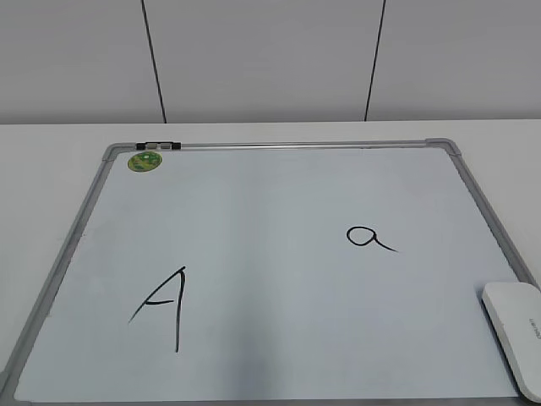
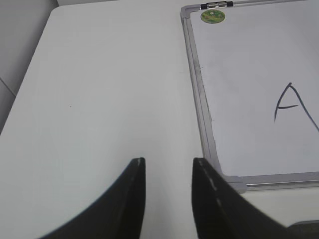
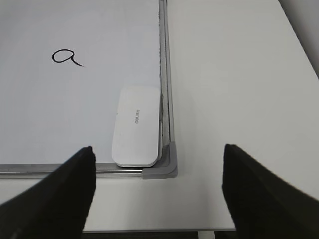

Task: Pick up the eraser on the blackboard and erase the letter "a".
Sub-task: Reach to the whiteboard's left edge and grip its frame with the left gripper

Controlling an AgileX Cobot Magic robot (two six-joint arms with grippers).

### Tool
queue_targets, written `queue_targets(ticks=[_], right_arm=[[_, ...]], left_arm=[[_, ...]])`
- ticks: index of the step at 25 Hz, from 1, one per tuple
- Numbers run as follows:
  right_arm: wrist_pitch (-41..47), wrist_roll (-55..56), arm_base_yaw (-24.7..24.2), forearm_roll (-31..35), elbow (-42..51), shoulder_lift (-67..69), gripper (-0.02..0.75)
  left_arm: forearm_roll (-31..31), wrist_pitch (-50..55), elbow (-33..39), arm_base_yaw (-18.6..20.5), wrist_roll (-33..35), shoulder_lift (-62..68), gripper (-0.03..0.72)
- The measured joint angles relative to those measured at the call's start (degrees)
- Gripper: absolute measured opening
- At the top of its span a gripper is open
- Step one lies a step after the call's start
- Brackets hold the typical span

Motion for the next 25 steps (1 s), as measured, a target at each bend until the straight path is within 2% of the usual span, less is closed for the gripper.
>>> queue_targets(ticks=[9,11,16,18,20,25], right_arm=[[0.0,0.0,0.0,0.0,0.0,0.0,0.587],[0.0,0.0,0.0,0.0,0.0,0.0,0.587],[0.0,0.0,0.0,0.0,0.0,0.0,0.587],[0.0,0.0,0.0,0.0,0.0,0.0,0.587],[0.0,0.0,0.0,0.0,0.0,0.0,0.587],[0.0,0.0,0.0,0.0,0.0,0.0,0.587]], left_arm=[[0.0,0.0,0.0,0.0,0.0,0.0,0.244],[0.0,0.0,0.0,0.0,0.0,0.0,0.286],[0.0,-0.9,-0.7,0.0,0.0,0.0,0.506],[0.0,-2.5,-1.6,0.0,0.0,0.4,0.566],[0.5,-4.7,-1.9,0.0,0.0,1.1,0.592],[0.6,-14.1,-2.1,-0.3,0.0,8.3,0.603]])
